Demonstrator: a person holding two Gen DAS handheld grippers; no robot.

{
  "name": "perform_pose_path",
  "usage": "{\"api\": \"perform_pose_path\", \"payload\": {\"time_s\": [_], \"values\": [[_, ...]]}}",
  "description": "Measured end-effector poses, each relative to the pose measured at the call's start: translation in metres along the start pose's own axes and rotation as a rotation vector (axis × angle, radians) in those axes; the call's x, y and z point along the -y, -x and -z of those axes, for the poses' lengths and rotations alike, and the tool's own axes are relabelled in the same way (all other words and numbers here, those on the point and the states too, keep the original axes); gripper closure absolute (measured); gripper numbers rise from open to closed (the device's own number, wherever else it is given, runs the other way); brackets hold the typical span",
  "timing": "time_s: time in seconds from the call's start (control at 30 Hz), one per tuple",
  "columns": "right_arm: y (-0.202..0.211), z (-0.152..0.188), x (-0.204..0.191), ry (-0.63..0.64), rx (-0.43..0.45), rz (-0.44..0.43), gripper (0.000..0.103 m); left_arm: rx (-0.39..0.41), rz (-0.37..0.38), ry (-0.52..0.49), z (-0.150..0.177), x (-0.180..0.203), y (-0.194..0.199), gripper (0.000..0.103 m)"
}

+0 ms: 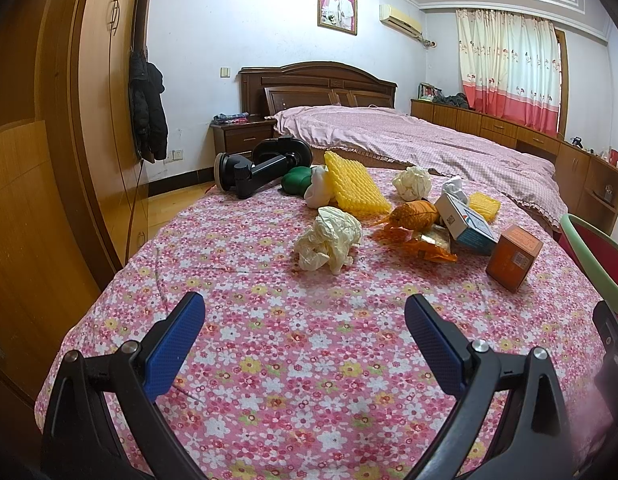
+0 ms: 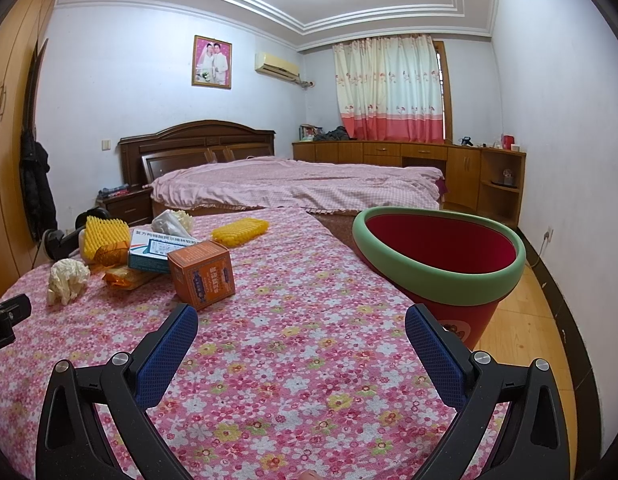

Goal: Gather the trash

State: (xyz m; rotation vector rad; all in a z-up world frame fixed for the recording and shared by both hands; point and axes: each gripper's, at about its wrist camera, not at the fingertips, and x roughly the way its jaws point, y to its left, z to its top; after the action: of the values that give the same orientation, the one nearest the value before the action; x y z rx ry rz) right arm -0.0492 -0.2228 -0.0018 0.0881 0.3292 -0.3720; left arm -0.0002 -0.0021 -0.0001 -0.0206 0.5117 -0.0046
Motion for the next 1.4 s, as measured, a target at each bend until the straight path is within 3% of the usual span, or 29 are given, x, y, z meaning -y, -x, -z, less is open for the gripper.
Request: {"api": "perform_pose_path", "payload": {"time_s": [1.4], "values": [[0.0005,0.0004,0.0003,0.001,0.001,0.001,0.000,-0.003,0.001,0.001,0.0013,-0.0001,-0.0079,0.004]]}}
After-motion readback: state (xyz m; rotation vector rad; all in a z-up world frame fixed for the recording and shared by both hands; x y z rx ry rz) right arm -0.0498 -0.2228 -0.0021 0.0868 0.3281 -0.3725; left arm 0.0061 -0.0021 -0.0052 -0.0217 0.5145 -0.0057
